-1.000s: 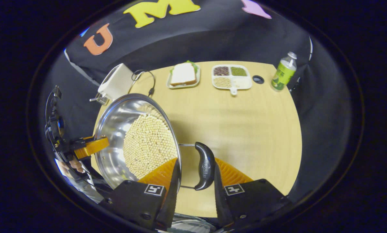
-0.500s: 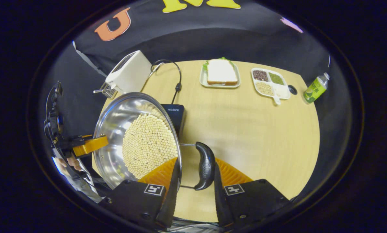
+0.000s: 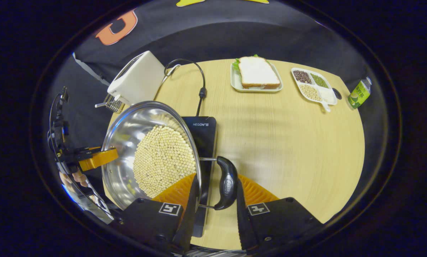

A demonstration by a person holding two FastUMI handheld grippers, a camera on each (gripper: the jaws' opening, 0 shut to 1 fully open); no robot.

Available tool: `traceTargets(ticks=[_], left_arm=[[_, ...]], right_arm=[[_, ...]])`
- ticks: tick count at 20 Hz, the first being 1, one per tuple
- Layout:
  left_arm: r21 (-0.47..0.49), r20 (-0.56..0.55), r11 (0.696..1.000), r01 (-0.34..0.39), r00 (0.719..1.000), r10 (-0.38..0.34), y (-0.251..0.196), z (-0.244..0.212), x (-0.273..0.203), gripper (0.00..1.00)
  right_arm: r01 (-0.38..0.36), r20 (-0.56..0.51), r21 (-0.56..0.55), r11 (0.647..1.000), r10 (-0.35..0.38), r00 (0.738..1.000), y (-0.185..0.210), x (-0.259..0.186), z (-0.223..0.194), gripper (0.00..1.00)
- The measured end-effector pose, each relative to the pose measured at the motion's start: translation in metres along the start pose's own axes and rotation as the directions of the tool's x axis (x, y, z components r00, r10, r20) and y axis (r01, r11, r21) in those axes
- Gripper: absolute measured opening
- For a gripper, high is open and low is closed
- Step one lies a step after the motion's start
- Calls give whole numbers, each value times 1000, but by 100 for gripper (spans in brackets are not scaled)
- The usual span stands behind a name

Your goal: First push the handle of the pot to place it horizontally, then grasp the pot with both hands and set it on the induction cooktop.

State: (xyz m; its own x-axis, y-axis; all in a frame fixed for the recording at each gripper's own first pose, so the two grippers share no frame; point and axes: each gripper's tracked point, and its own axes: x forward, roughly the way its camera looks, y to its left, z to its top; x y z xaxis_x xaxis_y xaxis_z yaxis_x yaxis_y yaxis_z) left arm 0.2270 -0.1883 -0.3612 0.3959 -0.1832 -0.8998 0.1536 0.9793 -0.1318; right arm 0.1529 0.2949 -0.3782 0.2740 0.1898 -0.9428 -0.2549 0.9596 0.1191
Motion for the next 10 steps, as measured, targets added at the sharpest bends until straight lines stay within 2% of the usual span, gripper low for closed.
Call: traceTargets(ticks=[7, 8, 9, 10], left_arm=[[14, 3, 999, 32, 999, -32, 4, 0, 3, 59], [12, 6, 999, 42, 999, -42, 5, 0, 3, 50], [13, 5, 999, 52, 999, -52, 5, -1, 3, 59], [9, 10, 998, 61, 998, -61, 4, -1, 2, 50]], right_arm=[[2, 17, 17, 1000, -2, 1000, 3, 0, -4, 54], [-1, 20, 21, 1000, 0, 1000, 4, 0, -5, 54], [-6, 28, 24, 1000, 6, 1000, 5, 0, -5, 54], [-15, 39, 27, 1000, 14, 999, 5, 0, -4, 54]])
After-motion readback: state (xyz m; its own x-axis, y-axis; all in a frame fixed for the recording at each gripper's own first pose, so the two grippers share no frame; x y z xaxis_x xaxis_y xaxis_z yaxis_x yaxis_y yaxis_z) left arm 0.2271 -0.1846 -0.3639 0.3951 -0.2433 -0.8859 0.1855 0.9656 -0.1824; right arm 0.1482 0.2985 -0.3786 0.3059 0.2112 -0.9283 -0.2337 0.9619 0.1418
